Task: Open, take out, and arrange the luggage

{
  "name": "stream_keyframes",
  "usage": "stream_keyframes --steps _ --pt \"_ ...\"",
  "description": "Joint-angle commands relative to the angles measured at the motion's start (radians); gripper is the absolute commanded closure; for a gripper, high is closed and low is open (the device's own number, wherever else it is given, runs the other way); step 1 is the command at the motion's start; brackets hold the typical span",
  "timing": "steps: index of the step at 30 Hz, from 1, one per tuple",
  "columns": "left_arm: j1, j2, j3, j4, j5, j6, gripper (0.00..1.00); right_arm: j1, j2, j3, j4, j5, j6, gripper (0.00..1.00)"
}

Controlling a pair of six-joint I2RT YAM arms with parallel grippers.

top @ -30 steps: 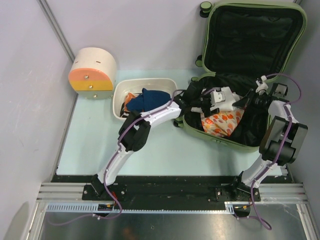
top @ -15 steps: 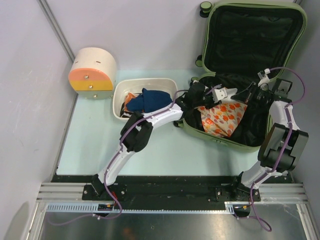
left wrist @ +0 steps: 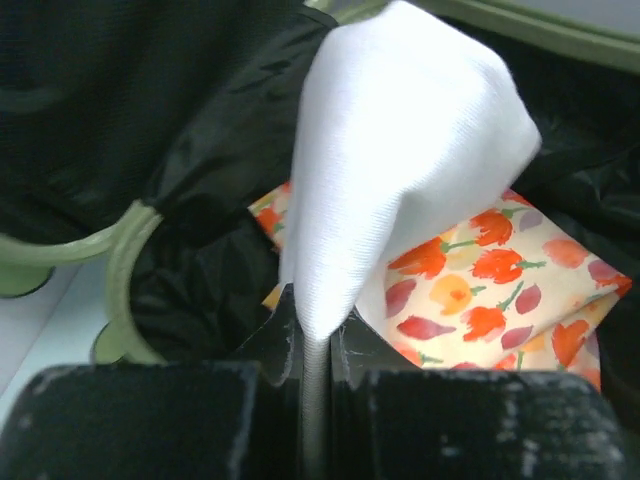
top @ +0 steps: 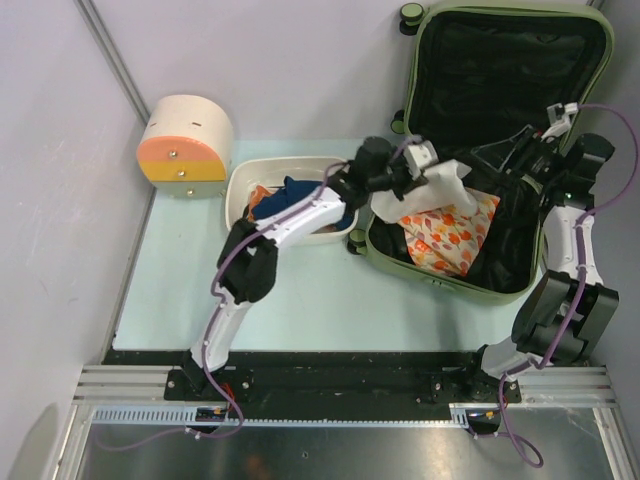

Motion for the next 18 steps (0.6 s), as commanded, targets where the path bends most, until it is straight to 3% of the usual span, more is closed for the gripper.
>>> stream_keyframes --steps 1,7,11,18 --pt "0.114 -0.23 0.017 -0.035 0.071 -0.141 1.0 -0.027 -0.049 0.05 0.15 0.072 0.093 0.32" --pt "0.24 -0.342 0.009 -0.164 0.085 -0.15 1.0 -0.017 -0.045 0.05 0.07 0.092 0.033 0.3" --pt "0.337 -0.396 -0.034 -0.201 0.027 -0.075 1.0 0.0 -0.048 0.05 0.023 0.101 -0.02 0.3" --pt "0.498 -0.457 -0.144 -0.235 -0.073 0.251 1.0 0.026 -0.046 0.05 -0.023 0.101 -0.06 0.3"
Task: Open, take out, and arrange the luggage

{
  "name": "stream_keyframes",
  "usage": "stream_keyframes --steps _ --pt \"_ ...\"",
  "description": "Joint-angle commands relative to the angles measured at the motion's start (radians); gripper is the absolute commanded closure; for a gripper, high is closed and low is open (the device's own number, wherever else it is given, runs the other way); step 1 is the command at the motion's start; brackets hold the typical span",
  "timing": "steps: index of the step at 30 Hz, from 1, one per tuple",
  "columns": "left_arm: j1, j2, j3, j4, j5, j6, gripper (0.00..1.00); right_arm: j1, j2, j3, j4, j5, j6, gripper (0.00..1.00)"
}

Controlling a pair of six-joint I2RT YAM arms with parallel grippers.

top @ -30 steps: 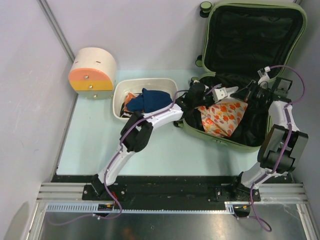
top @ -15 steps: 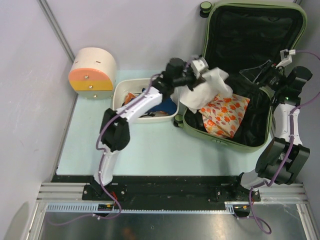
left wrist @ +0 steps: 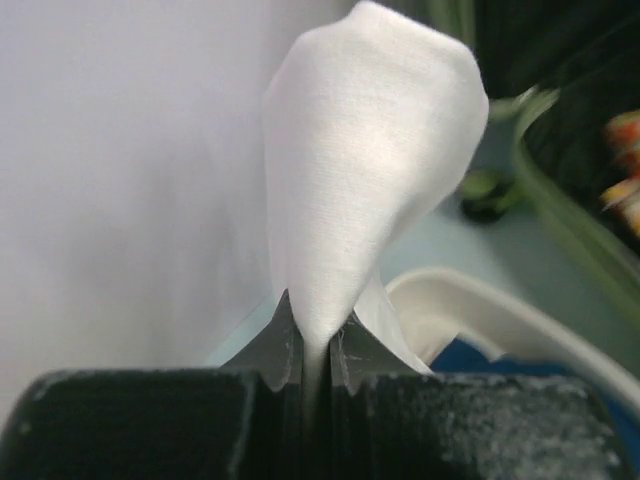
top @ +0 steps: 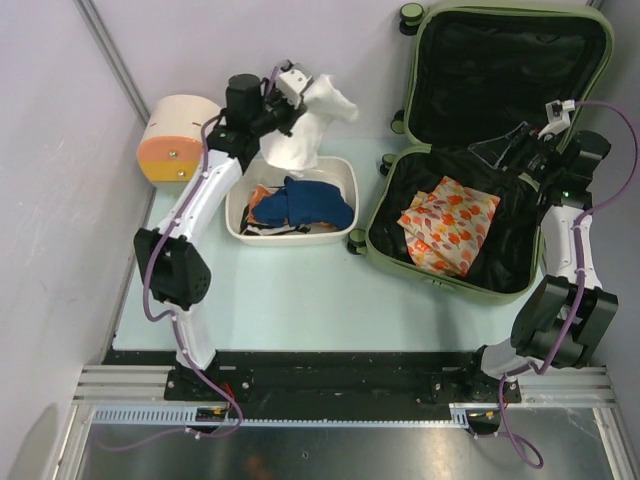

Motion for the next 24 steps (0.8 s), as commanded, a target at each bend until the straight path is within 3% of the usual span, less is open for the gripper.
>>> stream_keyframes --steps 1,9,15,24 --pt "0.06 -0.092 -0.096 -0.001 -0.05 0.253 1.0 0.016 -0.015 0.03 -0.02 0.006 -0.046 0.3" --pt "-0.005 -0.086 -0.388 0.013 -0.161 0.48 1.0 0.042 -0.006 0.03 -0.063 0.002 -0.08 0.3" --pt "-0.085 -0.066 -0.526 0.029 -0.175 0.459 0.97 0.042 -0.011 0.03 -0.107 -0.004 -0.121 0.3" --pt "-0.09 -0.109 -0.597 -0.062 -0.06 0.31 0.34 0.04 -0.003 0.03 -0.199 0.003 -0.216 0.3"
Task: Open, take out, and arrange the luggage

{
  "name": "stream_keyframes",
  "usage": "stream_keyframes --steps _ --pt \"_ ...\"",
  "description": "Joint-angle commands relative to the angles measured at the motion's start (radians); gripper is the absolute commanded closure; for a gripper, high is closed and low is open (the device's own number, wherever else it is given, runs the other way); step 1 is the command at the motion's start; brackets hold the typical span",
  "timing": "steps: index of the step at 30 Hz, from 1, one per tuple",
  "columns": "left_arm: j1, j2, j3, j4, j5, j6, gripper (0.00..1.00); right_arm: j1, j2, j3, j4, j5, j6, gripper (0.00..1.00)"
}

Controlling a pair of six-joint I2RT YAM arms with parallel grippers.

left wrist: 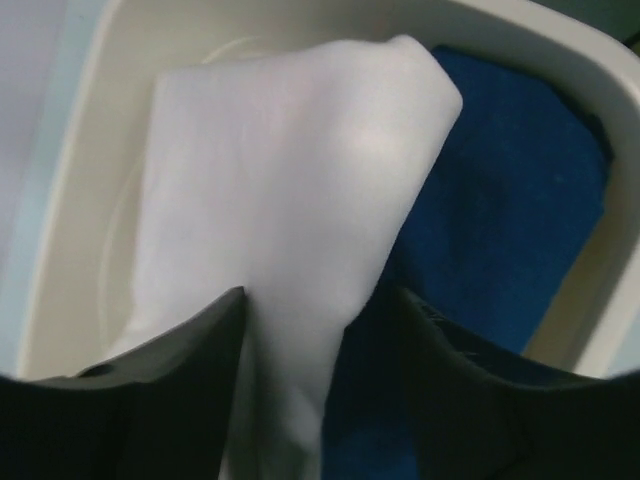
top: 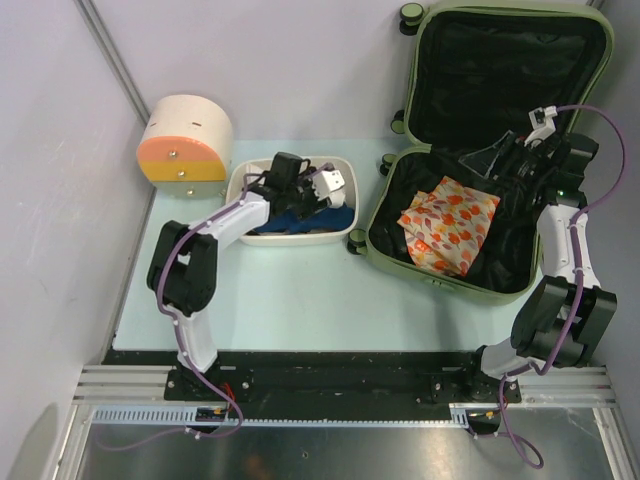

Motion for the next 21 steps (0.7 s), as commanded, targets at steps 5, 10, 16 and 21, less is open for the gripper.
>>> stream_keyframes --steps 5,10,16,21 --pt "0.03 -0.121 0.005 -0.135 0.149 -0.154 0.28 0.002 0.0 0.031 -0.059 0.002 -0.088 0.3" --pt "0.087 -0.192 0.105 -0.194 0.249 -0.236 0.21 0.003 -0.003 0.03 -0.09 0.008 -0.123 0.3" --pt "0.187 -0.111 0.249 -0.194 0.129 -0.4 0.44 0.011 0.003 0.03 -0.087 0.008 -0.12 0.3" --pt "0.228 -0.02 0.219 -0.194 0.085 -0.425 0.62 0.011 0.002 0.03 -0.127 0.036 -0.183 0.3"
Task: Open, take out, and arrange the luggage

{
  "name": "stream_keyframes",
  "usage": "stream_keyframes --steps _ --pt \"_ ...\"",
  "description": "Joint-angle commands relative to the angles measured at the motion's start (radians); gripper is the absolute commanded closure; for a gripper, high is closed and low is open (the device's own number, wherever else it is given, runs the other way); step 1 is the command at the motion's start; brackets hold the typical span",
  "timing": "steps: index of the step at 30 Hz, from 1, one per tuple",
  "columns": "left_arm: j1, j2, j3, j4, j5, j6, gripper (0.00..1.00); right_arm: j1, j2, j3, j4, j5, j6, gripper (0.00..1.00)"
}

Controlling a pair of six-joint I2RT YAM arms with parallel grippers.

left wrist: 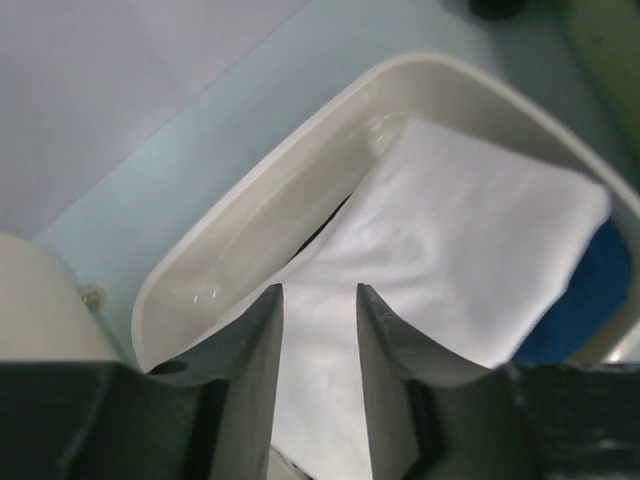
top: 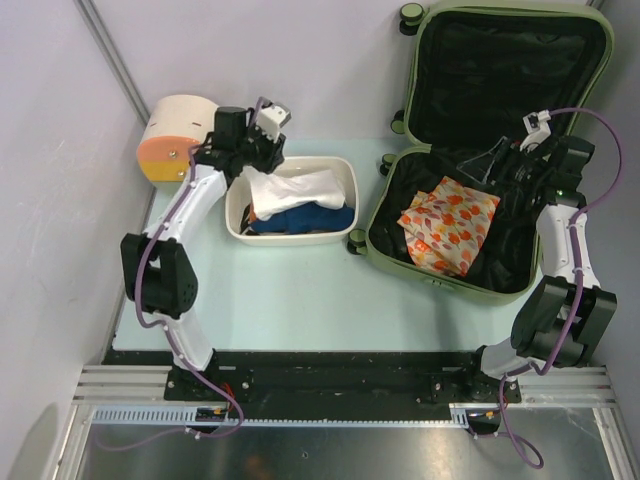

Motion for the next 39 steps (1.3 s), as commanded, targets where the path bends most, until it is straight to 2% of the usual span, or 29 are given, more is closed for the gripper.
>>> stream_keyframes --steps 1,5,6,8,10,13,15,20,25,31,34,39 --pt "0.014 0.064 -0.076 -0.023 -0.031 -0.045 0.62 0.002 -0.003 0.03 -0.054 0.037 -0.103 0.3" --pt "0.007 0.09 -0.254 -0.02 -0.055 -0.004 0.62 0.003 -0.005 0.031 -0.281 0.151 -0.312 0.29" --pt "0.007 0.096 -0.269 -0.019 -0.063 0.004 0.61 0.005 -0.003 0.031 -0.324 0.183 -0.367 0.29" --pt "0.012 0.107 -0.268 -0.016 -0.08 -0.007 0.58 -0.006 0.012 0.031 -0.439 0.284 -0.373 0.28" --pt "0.018 0.089 -0.248 -0.017 -0.069 -0.014 0.48 -0.044 0.027 0.03 -0.534 0.303 -0.367 0.27" --pt "0.018 0.052 -0.191 -0.017 -0.067 -0.002 0.32 -0.099 0.052 0.016 -0.583 0.334 -0.328 0.25" --pt "0.018 0.012 -0.142 -0.017 -0.055 0.001 0.22 -0.124 0.072 -0.001 -0.58 0.354 -0.3 0.23" --pt "0.017 -0.039 -0.033 -0.016 -0.004 -0.03 0.12 -0.15 0.147 -0.042 -0.508 0.367 -0.242 0.19" --pt "0.017 -0.049 0.004 -0.014 -0.008 -0.068 0.09 -0.163 0.253 -0.062 -0.39 0.291 -0.228 0.17" --pt "0.015 -0.077 -0.028 -0.017 -0.003 -0.062 0.08 -0.161 0.329 -0.062 -0.272 0.263 -0.208 0.16" --pt "0.015 -0.08 -0.036 -0.017 -0.003 -0.051 0.08 -0.147 0.361 -0.062 -0.229 0.213 -0.176 0.18" --pt "0.015 -0.071 -0.033 -0.017 0.015 -0.039 0.07 -0.124 0.392 -0.062 -0.151 0.13 -0.108 0.26"
